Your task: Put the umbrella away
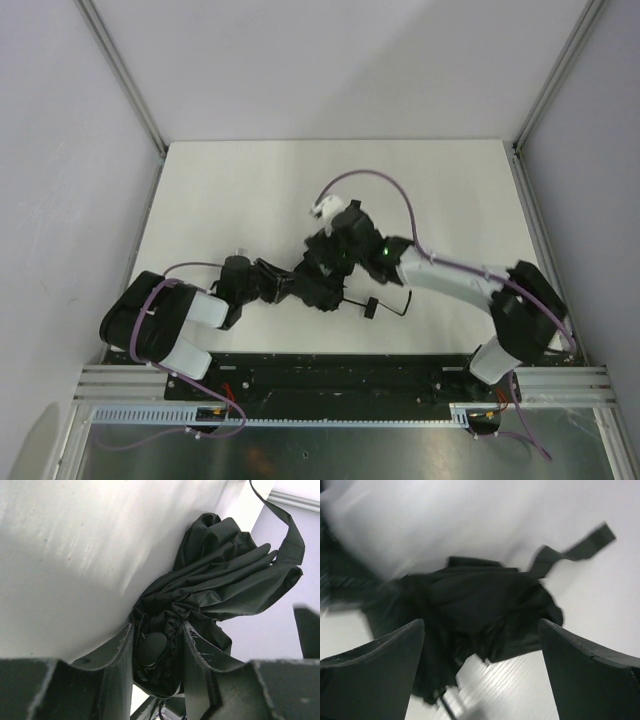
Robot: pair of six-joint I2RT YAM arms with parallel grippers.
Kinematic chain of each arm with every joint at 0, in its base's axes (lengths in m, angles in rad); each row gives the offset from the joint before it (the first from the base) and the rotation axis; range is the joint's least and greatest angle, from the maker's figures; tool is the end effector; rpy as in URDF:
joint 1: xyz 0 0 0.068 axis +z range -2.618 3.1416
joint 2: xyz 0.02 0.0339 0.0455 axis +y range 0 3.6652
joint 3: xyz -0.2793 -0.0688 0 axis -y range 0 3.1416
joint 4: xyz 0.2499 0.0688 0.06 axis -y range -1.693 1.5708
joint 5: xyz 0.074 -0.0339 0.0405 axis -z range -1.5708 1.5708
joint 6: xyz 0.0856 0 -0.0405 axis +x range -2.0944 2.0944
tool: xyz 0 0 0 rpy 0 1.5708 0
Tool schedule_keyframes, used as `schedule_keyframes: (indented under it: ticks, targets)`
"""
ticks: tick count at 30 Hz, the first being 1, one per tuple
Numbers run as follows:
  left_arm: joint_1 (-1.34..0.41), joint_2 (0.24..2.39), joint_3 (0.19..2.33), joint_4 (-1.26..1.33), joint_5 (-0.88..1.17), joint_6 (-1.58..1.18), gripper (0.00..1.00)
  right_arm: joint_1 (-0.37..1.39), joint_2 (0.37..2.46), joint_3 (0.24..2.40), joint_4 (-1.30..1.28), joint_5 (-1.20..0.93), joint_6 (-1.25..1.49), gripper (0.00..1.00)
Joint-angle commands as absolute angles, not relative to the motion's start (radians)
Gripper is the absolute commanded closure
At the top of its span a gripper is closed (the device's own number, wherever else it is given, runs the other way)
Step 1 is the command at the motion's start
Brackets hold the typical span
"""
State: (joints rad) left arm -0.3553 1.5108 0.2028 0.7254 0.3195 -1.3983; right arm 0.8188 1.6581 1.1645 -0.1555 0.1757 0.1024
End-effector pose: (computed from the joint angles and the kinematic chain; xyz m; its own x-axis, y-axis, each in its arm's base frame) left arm 0.2304 -0.1142 0.0811 -0.6562 -0.7541 0.0269 -0.4093 0.3257 -0.8523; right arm 0.2971 0.2957 0.2305 -0.4745 -0.3600 -0.8033 -0.5785 0.8153 -0.0237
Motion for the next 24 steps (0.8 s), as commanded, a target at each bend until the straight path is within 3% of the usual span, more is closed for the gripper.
schedule_keyframes:
  ticks: [1,9,17,19,24]
  targets:
    - [-0.354,1.522,0.232,0.397,0.313,-1.358,1.0,0.992,1.492,1.027,-0.033,0.242,-0.33,0.02]
    - [-0.348,1.449,0.335,0.111,0.245,-1.307,1.0,1.05,1.609,1.002,0.065,0.032,-0.31,0.13]
    - [-0.347,1.463,0.368,0.058,0.239,-1.291,1.0,1.014,1.783,1.028,0.066,0.026,-0.284,0.31]
    - [-0.347,1.468,0.376,0.054,0.24,-1.285,1.0,1.0,1.82,1.031,0.056,0.015,-0.256,0.39]
    - [-0.346,1.471,0.42,0.021,0.218,-1.238,1.0,0.969,1.94,1.054,0.012,-0.005,-0.165,0.7]
